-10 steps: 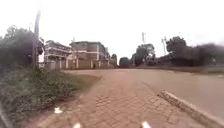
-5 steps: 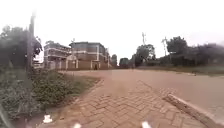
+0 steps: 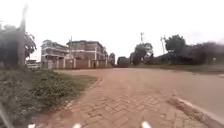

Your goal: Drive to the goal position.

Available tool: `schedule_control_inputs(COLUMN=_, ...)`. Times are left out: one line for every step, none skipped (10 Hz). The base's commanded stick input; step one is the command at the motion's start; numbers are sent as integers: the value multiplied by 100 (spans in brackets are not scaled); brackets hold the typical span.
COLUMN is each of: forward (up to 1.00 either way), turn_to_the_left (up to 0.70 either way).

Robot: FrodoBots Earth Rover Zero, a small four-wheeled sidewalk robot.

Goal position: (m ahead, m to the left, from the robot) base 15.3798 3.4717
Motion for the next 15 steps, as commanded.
schedule_control_inputs(forward=50, turn_to_the_left=-43)
schedule_control_inputs(forward=50, turn_to_the_left=-50)
schedule_control_inputs(forward=50, turn_to_the_left=-50)
schedule_control_inputs(forward=50, turn_to_the_left=-50)
schedule_control_inputs(forward=50, turn_to_the_left=-50)
schedule_control_inputs(forward=50, turn_to_the_left=-50)
schedule_control_inputs(forward=50, turn_to_the_left=-49)
schedule_control_inputs(forward=50, turn_to_the_left=-44)
schedule_control_inputs(forward=50, turn_to_the_left=-33)
schedule_control_inputs(forward=50, turn_to_the_left=-43)
schedule_control_inputs(forward=50, turn_to_the_left=-50)
schedule_control_inputs(forward=50, turn_to_the_left=-50)
schedule_control_inputs(forward=50, turn_to_the_left=-50)
schedule_control_inputs(forward=50, turn_to_the_left=-50)
schedule_control_inputs(forward=50, turn_to_the_left=-45)
